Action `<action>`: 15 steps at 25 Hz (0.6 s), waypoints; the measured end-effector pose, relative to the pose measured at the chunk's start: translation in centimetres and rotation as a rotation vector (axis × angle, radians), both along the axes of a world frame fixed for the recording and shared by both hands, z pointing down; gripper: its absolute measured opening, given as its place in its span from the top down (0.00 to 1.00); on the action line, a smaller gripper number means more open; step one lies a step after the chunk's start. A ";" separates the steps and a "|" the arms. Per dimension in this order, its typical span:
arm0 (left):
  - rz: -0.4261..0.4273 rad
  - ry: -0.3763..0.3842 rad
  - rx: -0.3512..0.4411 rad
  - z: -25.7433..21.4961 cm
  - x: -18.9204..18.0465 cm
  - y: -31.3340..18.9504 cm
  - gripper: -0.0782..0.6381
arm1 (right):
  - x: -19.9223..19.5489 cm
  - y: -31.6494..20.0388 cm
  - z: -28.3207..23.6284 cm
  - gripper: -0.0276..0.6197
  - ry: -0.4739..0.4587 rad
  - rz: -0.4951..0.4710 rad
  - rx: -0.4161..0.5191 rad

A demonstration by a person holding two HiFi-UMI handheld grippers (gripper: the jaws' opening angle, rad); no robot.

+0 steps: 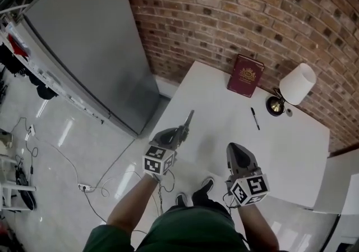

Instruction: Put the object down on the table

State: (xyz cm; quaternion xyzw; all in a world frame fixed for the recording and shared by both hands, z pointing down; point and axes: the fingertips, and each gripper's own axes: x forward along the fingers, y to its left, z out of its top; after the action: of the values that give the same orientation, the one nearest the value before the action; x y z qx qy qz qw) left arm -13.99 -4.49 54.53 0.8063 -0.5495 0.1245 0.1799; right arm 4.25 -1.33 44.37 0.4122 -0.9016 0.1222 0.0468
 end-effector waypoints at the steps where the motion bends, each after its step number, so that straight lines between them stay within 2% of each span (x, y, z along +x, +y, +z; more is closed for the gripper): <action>1: -0.003 -0.013 -0.011 0.4 0.1 -0.7 0.88 | 0.1 -0.9 0.1 0.95 -0.003 -0.007 -0.003; 9: -0.001 -0.117 -0.093 3.7 1.9 -5.1 0.88 | 2.3 -6.4 2.1 0.95 -0.034 -0.035 -0.056; 15: 0.042 -0.221 -0.134 6.5 2.8 -7.4 0.88 | 2.7 -8.4 3.7 0.95 -0.042 -0.055 -0.099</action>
State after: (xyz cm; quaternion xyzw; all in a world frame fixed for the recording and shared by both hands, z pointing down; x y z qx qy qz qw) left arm -11.17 -11.94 61.03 0.7851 -0.5395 0.2528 0.1692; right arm 6.99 -9.74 48.09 0.3816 -0.9063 0.1740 0.0517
